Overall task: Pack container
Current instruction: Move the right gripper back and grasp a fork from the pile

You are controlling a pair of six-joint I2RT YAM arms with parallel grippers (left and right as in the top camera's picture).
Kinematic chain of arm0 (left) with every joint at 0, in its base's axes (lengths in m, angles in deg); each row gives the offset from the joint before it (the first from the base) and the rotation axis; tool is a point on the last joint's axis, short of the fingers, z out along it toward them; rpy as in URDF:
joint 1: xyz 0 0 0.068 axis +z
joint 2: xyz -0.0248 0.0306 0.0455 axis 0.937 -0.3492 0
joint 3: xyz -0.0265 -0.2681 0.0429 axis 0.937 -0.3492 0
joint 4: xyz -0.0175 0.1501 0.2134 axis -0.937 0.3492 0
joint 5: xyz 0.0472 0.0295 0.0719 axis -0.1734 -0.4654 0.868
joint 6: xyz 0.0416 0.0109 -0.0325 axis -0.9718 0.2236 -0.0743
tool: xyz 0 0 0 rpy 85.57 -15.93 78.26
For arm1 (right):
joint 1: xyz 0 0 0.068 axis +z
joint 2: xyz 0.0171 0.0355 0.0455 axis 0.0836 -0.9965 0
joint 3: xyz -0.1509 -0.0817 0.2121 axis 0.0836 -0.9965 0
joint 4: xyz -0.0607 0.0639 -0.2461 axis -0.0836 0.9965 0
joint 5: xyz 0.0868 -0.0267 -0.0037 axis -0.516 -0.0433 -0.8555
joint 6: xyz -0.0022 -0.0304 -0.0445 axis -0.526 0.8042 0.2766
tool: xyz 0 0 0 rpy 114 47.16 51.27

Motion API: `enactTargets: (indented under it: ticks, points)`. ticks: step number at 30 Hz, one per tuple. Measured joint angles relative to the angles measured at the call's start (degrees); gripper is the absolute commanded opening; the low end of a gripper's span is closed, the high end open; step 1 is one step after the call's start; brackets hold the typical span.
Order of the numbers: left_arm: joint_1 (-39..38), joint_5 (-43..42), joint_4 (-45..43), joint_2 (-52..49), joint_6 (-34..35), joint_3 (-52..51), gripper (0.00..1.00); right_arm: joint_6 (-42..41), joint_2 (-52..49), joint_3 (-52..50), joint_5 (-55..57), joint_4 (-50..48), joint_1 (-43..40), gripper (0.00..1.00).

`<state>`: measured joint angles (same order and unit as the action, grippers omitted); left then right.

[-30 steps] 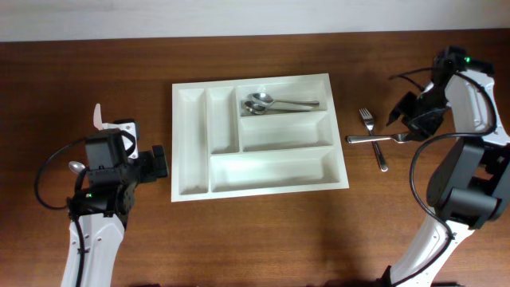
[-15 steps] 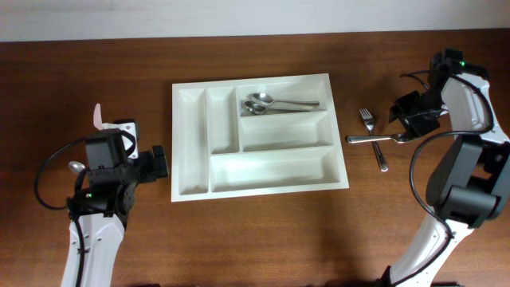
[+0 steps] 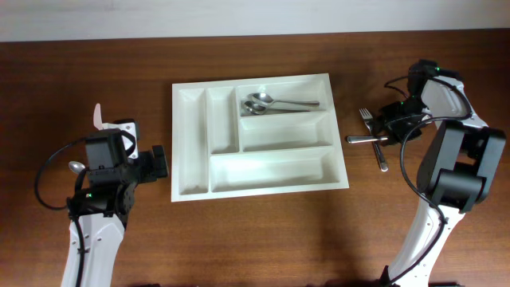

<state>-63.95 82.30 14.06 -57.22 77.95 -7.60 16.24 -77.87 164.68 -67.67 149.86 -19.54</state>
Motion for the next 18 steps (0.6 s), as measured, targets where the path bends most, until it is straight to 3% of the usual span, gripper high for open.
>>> enactTargets:
  ticks: [2, 6, 10, 18]
  points:
    - [0.00, 0.00, 0.00, 0.00, 0.00, 0.00, 0.99, -0.22, 0.00, 0.00, 0.02, -0.09, 0.00, 0.20]
    - [0.00, 0.00, -0.02, 0.00, 0.00, 0.00, 0.99, -0.79, 0.00, 0.00, 0.35, -0.22, 0.00, 0.09]
    - [0.00, 0.00, -0.02, 0.00, 0.00, 0.00, 0.99, -1.03, 0.00, 0.00, 1.22, -0.17, 0.00, 0.04]
    - [0.00, 0.00, 0.00, 0.00, 0.00, 0.00, 0.99, 0.39, 0.00, 0.00, 2.01, 0.70, 0.00, 0.04]
